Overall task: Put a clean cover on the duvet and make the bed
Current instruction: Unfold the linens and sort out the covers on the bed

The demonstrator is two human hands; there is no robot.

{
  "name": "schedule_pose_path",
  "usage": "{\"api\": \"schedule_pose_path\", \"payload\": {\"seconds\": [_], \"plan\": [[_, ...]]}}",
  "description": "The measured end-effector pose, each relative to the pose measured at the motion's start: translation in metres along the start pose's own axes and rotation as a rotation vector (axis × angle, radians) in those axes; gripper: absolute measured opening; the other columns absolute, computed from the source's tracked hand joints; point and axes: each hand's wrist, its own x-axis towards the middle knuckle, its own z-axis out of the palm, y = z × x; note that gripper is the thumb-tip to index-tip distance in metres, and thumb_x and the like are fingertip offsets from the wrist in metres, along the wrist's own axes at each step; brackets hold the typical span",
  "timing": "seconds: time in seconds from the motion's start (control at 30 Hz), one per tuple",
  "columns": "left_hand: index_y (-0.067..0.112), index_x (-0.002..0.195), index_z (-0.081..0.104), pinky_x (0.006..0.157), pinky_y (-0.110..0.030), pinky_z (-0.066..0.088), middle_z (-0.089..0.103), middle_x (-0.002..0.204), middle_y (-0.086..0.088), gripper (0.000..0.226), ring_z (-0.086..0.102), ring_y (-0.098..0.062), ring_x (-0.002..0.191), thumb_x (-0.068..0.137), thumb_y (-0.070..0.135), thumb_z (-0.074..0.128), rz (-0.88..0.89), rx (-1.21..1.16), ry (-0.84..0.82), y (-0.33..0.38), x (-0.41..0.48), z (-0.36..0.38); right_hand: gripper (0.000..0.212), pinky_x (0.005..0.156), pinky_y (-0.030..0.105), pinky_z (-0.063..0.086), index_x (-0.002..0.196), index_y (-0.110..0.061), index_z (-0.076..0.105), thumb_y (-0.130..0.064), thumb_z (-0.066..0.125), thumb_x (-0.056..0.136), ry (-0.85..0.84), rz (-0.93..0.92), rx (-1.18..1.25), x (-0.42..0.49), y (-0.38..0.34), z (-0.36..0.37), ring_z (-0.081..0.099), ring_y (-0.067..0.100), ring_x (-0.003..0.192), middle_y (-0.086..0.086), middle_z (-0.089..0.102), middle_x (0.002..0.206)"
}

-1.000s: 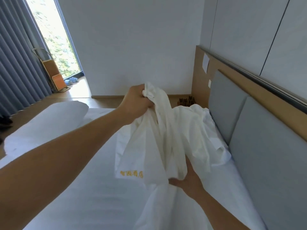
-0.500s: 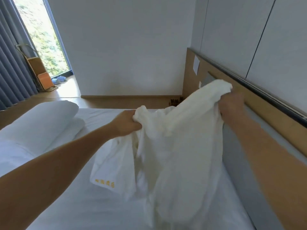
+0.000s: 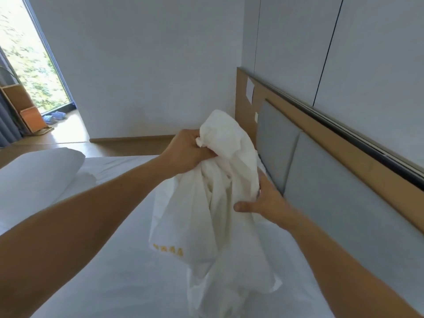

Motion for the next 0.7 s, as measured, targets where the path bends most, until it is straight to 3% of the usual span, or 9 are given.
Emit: {"api": "schedule_pose_path", "payload": {"seconds": [0.13,0.2,0.27,0.3,0.37,0.4,0.5,0.6,0.7], "plan": [[0.006,0.084,0.071,0.061,-0.015,0.051,0.070,0.069,0.014,0.005,0.065,0.004,0.066,0.086,0.001,0.073,0.045,0.007,0.043,0.015,0.011,-0.013,0.127,0.103,0.022,0.031,0.150,-0.037,0.011,-0.039,0.096,0.056,-0.157,0.247,0.081,-0.018,0.102,0.067,0.035,0.006,0.131,-0.020,0.034,0.142],[0.017,0.076,0.067,0.060,-0.011,0.048,0.068,0.062,0.020,0.021,0.062,0.008,0.063,0.085,-0.002,0.072,0.054,0.039,0.070,0.015,0.015,-0.021,0.105,0.099,0.024,0.038,0.151,-0.031,0.024,-0.038,0.089,0.069,-0.134,0.351,-0.004,-0.023,0.139,0.099,0.047,0.011,0.123,-0.014,0.047,0.138],[0.024,0.075,0.066,0.060,-0.009,0.047,0.067,0.061,0.024,0.026,0.062,0.011,0.062,0.085,0.000,0.073,0.015,0.116,0.056,0.007,0.017,-0.031,0.057,0.091,0.029,0.047,0.136,-0.016,0.055,-0.039,0.073,0.087,-0.077,0.456,-0.160,-0.020,0.158,0.109,0.061,0.021,0.109,0.003,0.065,0.127],[0.025,0.077,0.067,0.061,-0.010,0.048,0.067,0.063,0.023,0.025,0.062,0.011,0.063,0.084,0.002,0.075,-0.016,0.163,0.031,0.002,0.016,-0.036,0.050,0.087,0.030,0.049,0.126,-0.010,0.063,-0.047,0.064,0.091,-0.036,0.459,-0.222,-0.016,0.164,0.106,0.064,0.025,0.104,0.009,0.069,0.121],[0.025,0.082,0.070,0.068,-0.017,0.051,0.069,0.071,0.020,0.015,0.064,0.007,0.068,0.081,0.015,0.080,-0.090,0.272,-0.007,-0.017,0.010,-0.045,0.065,0.091,0.033,0.046,0.123,-0.003,0.065,-0.059,0.050,0.094,0.050,0.410,-0.336,-0.005,0.164,0.082,0.063,0.031,0.113,0.017,0.067,0.123],[0.023,0.084,0.071,0.072,-0.022,0.051,0.070,0.076,0.016,0.013,0.065,0.002,0.072,0.077,0.029,0.081,-0.124,0.345,-0.024,-0.030,0.005,-0.046,0.056,0.096,0.034,0.042,0.127,-0.001,0.062,-0.047,0.049,0.099,0.123,0.397,-0.358,0.004,0.154,0.064,0.059,0.033,0.119,0.019,0.063,0.130],[0.018,0.082,0.072,0.077,-0.035,0.052,0.073,0.081,0.002,0.055,0.068,-0.017,0.080,0.058,0.065,0.058,-0.163,0.540,-0.110,-0.065,-0.009,-0.038,0.031,0.099,0.039,0.039,0.126,0.001,0.060,-0.010,0.044,0.102,0.357,0.334,-0.205,0.037,0.096,0.006,0.054,0.036,0.121,0.023,0.058,0.133],[0.032,0.074,0.065,0.080,-0.038,0.052,0.071,0.080,0.004,0.049,0.067,-0.021,0.082,0.051,0.073,0.050,-0.272,0.588,-0.185,-0.083,-0.014,-0.029,0.026,0.072,0.038,0.044,0.105,0.005,0.065,-0.004,0.041,0.102,0.527,0.116,-0.002,0.052,-0.001,-0.047,0.058,0.042,0.108,0.028,0.062,0.107],[0.023,0.089,0.072,0.083,-0.037,0.051,0.072,0.089,0.002,0.072,0.067,-0.023,0.091,0.048,0.077,0.047,-0.292,0.575,-0.193,-0.096,-0.010,-0.030,0.014,0.060,0.018,0.045,0.094,-0.007,0.066,-0.012,0.053,0.089,0.642,-0.112,0.284,0.044,-0.085,-0.080,0.065,0.015,0.078,0.005,0.061,0.086]]}}
